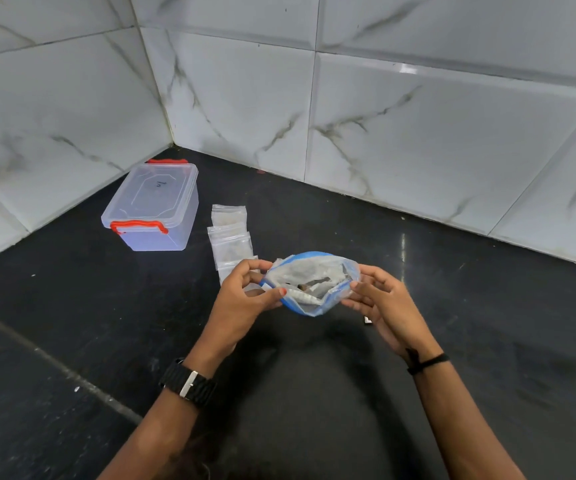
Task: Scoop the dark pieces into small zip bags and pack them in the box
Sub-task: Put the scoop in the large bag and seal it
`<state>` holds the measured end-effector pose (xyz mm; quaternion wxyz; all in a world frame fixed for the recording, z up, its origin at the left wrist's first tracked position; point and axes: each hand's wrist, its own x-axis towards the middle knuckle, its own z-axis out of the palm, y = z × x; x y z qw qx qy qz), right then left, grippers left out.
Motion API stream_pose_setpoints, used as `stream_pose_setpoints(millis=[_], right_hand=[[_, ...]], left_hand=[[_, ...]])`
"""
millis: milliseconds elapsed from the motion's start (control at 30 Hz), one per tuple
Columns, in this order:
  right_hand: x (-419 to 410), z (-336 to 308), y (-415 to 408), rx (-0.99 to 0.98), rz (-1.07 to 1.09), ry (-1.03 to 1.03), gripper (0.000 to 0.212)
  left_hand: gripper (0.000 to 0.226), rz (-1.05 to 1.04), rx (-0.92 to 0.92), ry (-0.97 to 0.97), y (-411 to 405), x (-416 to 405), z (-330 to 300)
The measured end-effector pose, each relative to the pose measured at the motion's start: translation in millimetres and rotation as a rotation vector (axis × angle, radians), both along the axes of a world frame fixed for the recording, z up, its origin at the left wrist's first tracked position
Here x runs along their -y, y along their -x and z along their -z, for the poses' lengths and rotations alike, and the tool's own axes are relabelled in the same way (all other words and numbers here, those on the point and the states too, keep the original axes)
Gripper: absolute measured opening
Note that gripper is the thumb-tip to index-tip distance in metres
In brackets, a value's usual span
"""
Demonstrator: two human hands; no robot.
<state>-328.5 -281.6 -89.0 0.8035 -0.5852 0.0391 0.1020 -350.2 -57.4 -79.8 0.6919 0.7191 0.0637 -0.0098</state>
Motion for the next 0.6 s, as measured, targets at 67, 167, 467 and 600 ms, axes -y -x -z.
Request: stream_pose_setpoints(millis=[67,167,467,600], right_hand=[[3,0,2,-0.033,-0.01,-0.091,0.031],[4,3,3,-0.026,0.056,-0.061,0.026],[-9,13,2,0.167,0.254,0.303,0.019],[-14,20,0,0.186,0.279,0.494,0.023]], left_hand=[[0.038,0.014,-0.01,0.018,-1,-2,0],[0.033,-0.002,-0.005,0.057,0,1,1],[0.017,-0.226,0.15,-0.258,-1,7,17],[0.021,-0.278,0.169,-0.283,-2,6,18]])
